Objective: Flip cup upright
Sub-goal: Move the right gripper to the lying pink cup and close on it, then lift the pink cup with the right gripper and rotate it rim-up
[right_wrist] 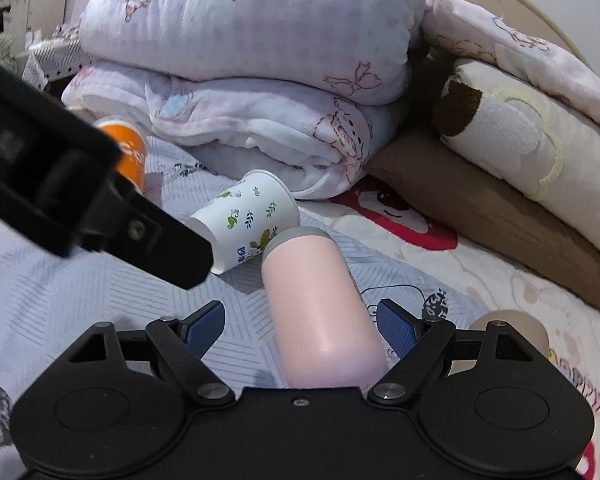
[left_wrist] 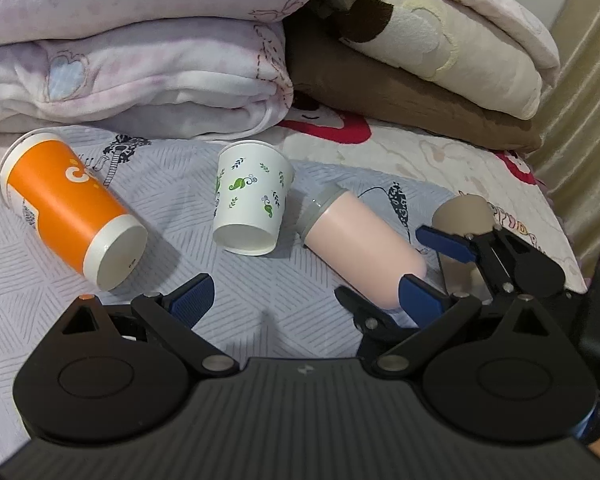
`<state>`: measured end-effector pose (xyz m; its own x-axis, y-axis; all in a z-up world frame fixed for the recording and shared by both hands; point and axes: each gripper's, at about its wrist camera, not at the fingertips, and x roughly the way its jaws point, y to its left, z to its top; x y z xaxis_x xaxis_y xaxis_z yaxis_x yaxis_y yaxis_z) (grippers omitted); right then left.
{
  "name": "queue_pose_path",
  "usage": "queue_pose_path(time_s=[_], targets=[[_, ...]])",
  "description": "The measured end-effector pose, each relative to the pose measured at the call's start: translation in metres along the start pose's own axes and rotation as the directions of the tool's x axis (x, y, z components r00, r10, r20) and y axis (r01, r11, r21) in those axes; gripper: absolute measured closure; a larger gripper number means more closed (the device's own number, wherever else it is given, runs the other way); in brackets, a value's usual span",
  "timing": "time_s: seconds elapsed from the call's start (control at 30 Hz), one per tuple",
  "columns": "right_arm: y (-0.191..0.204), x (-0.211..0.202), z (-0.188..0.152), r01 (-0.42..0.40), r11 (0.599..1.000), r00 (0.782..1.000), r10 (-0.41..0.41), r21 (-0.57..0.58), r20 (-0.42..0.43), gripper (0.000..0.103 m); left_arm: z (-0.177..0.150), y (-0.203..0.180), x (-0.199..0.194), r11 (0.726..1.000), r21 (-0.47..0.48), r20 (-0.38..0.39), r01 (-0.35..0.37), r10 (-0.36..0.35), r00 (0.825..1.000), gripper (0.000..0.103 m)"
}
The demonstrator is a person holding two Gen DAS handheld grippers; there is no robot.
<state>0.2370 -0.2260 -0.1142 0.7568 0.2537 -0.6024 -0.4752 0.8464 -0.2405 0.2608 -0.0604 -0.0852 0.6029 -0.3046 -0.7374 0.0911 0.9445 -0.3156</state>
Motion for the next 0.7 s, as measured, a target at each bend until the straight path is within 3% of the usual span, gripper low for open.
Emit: queue_pose_path(time_s=[0.13,0.27,0.5,0.6,0.7], targets=[[-0.001,0.017,0.002,0.027,1.0,0.999,-0.026,0.01,-0.047,0.018,-0.002,0.006,0.0,1.0,-0.012,0.005,-0.001,0.001,1.0,0.005],[-0.001,0.028,-0.002,0.069,0.998,0.993,-0.068,0.005,-0.101,0.03,-0.007,0.014,0.001,1.0,0.003,0.02,-0.031,0.031,0.999,0.005],[-0.01,0.019,0.005,0.02,0.985,0.991,0.003,0.169,-0.13,0.034,-0.006,0.028,-0.006,0.999,-0.042,0.015,-0.013,0.013,1.0,0.005],[-0.011,0.014,0.005,0.019,0.964,0.99,0.019,0.266,-0.143,0.034,-0.007,0.029,-0.014,0.998,-0.056,0.016,0.007,-0.006,1.0,0.005],[-0.009,0.009,0.009,-0.002,0.917,0.985,0.07,0.399,-0.157,0.034,-0.009,0.028,-0.024,0.997,-0.069,0.032,0.021,-0.019,0.999,0.005]])
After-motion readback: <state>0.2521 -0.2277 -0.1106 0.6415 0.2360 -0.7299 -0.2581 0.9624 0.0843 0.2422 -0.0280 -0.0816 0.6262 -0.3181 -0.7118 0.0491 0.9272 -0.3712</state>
